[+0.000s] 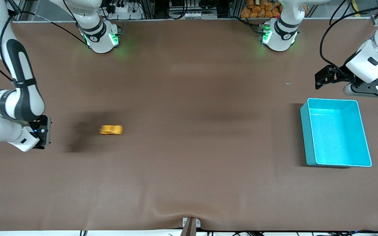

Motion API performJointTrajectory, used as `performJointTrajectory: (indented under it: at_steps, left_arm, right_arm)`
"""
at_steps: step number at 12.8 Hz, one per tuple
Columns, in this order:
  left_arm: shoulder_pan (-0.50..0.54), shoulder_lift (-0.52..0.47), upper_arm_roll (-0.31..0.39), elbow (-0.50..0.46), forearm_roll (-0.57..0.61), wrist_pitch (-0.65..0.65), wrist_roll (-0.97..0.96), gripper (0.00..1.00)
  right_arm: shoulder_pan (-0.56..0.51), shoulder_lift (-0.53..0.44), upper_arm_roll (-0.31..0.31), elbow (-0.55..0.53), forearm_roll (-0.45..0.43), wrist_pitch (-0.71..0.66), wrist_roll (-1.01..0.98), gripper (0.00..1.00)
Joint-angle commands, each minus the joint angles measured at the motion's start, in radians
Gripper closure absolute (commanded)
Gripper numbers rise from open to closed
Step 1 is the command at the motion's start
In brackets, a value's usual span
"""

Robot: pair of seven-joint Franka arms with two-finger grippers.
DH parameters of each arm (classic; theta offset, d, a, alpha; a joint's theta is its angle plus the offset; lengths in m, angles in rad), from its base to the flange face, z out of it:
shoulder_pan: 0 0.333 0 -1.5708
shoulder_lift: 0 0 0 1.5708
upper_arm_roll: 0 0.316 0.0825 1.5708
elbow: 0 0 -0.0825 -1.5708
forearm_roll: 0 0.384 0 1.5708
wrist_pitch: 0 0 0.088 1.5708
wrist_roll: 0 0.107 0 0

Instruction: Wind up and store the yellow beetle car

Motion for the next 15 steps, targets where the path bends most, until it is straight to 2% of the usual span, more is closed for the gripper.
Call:
performJointTrajectory:
  at_steps: [1,3,6,9,12,14,15]
  left_arm:
    - [0.007,-0.036,-0.005,-0.045,0.015,0.023,0.010,0.00]
    - [0.033,-0.038,-0.006,-0.057,0.004,0.023,0.008,0.00]
    - [0.033,-0.116,-0.006,-0.208,0.001,0.087,-0.032,0.00]
    - [0.035,-0.096,-0.006,-0.278,-0.020,0.114,-0.203,0.00]
    - [0.036,-0.107,-0.005,-0.362,-0.021,0.177,-0.410,0.00]
    - [0.058,-0.110,-0.006,-0.407,-0.024,0.213,-0.524,0.00]
    - [0.058,-0.110,-0.005,-0.439,-0.028,0.242,-0.594,0.00]
  right_arm:
    - [-0.028,0.002,0.011,0.067,0.105,-0.072,-0.006,0.00]
    - [-0.019,-0.006,0.014,0.101,0.119,-0.092,0.012,0.00]
    - [-0.019,-0.044,0.013,0.115,0.176,-0.125,0.085,0.00]
    - [-0.020,-0.079,0.013,0.151,0.178,-0.177,0.179,0.00]
    - [-0.019,-0.086,0.016,0.300,0.178,-0.292,0.297,0.00]
    - [-0.011,-0.092,0.017,0.407,0.176,-0.358,0.438,0.00]
    - [0.001,-0.116,0.017,0.426,0.173,-0.381,0.520,0.00]
